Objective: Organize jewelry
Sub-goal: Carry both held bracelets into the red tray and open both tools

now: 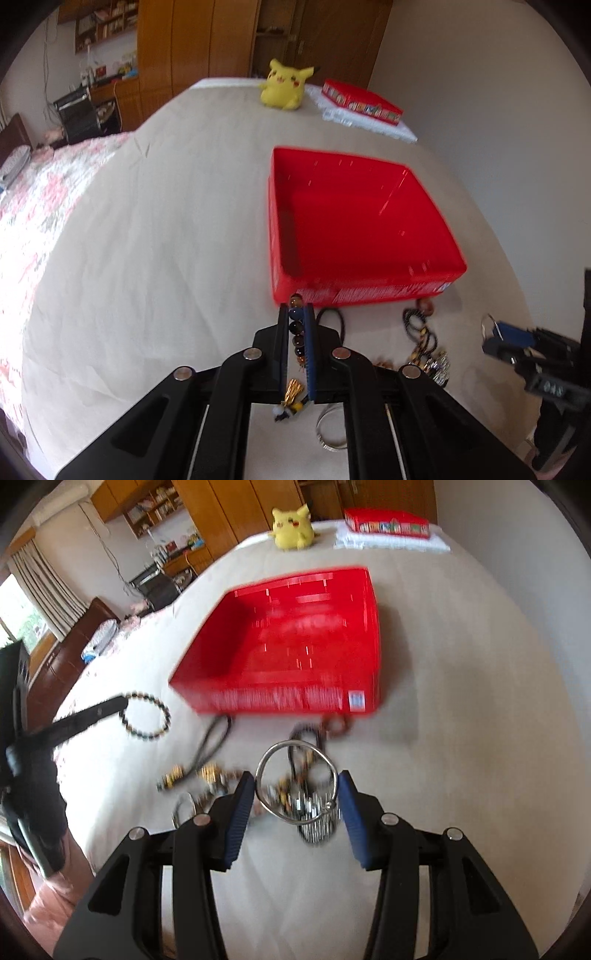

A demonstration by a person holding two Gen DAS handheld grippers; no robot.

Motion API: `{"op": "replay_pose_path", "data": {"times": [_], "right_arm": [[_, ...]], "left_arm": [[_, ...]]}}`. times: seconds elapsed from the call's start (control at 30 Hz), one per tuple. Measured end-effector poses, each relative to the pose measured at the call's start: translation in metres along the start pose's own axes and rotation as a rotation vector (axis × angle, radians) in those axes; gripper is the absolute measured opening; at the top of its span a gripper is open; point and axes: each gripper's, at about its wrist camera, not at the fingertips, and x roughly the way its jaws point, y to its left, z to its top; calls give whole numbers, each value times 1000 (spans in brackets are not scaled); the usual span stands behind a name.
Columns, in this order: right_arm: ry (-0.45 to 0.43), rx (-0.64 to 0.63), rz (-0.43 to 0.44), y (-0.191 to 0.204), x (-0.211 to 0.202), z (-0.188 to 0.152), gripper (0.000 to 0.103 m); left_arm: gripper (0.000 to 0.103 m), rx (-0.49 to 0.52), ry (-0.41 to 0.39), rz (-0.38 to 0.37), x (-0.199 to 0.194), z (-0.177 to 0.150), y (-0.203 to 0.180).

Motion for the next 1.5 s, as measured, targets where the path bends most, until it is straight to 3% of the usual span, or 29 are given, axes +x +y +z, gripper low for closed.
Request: {"op": "replay_pose_path", "data": {"times": [0.33, 0.4, 0.57, 0.8, 0.87, 1.0, 1.27, 1.5], "right_arm": [[-74, 26, 15, 1, 25, 85, 45], [-73, 28, 20, -1, 35, 95, 45], [-39, 59, 9, -14, 76, 120, 45], [28, 52, 10, -19, 112, 123, 47], [21, 49, 16, -19, 110, 122, 54], [-15, 43, 3, -20, 99, 122, 57], [-37, 62, 37, -25, 79, 118, 57], [-39, 61, 55, -21, 57, 100, 51]], "left_arm": [[7, 19, -155, -20, -4, 68, -33], [7, 17, -151, -40, 9, 80, -36], [7, 7, -56, -107, 67, 98, -38], [8, -18, 85, -144, 127, 98, -31], [15, -21, 93, -146, 129, 96, -30], [25, -16, 78, -145, 121, 93, -31], [26, 11, 83, -122, 95, 81, -31], [26, 84, 169, -61, 73, 30, -27]]}}
